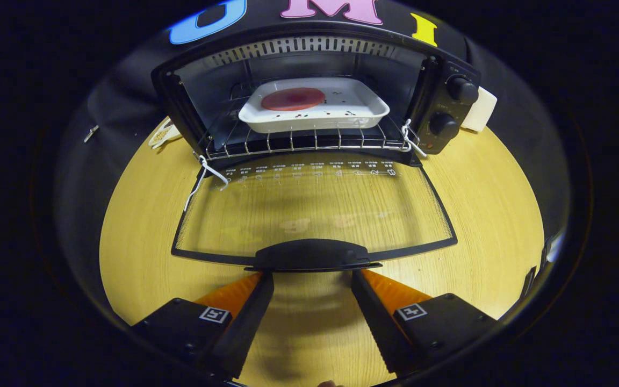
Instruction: Open the toaster oven, put the food inside, and close the toaster oven door.
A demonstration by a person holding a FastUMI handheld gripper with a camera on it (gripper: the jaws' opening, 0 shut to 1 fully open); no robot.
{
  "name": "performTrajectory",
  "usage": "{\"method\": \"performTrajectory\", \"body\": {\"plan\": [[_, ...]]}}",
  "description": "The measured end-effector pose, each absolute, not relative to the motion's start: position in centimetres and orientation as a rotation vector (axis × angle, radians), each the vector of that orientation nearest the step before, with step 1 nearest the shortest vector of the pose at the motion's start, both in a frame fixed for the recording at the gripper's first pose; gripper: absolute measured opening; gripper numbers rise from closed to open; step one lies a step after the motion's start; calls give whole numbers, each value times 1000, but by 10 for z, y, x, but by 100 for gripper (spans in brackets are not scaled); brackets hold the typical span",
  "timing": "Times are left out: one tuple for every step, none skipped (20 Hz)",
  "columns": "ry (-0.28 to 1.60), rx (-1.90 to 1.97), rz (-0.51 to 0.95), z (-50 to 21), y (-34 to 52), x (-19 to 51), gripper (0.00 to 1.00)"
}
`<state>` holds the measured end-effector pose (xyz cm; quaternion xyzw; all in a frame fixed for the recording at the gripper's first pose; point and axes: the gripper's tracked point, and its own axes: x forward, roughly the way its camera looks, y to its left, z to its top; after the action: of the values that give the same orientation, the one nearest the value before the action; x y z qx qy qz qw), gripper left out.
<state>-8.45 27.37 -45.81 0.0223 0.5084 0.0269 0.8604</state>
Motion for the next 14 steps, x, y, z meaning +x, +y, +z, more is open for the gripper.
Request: {"method": "performTrajectory", "body": {"plan": [[1068,50,61,-455,274,-84,96],[1065,55,63,-452,274,-84,96],[1056,58,66,-449,274,-86,96],[1040,57,72,-443,273,-86,96],[1021,58,77,-437,273,-88,96],[1002,66,81,-431,273,-88,96],[983,80,82,-425,273,-88,96],[964,93,84,-418,273,-88,96],[943,105,86,-409,273,-87,96],[922,115,89,-402,273,-86,96],[898,126,97,-395,275,-84,96],[873,138,102,-386,276,-82,97],[846,144,106,-376,276,-79,97],[812,144,110,-364,276,-72,97]]}}
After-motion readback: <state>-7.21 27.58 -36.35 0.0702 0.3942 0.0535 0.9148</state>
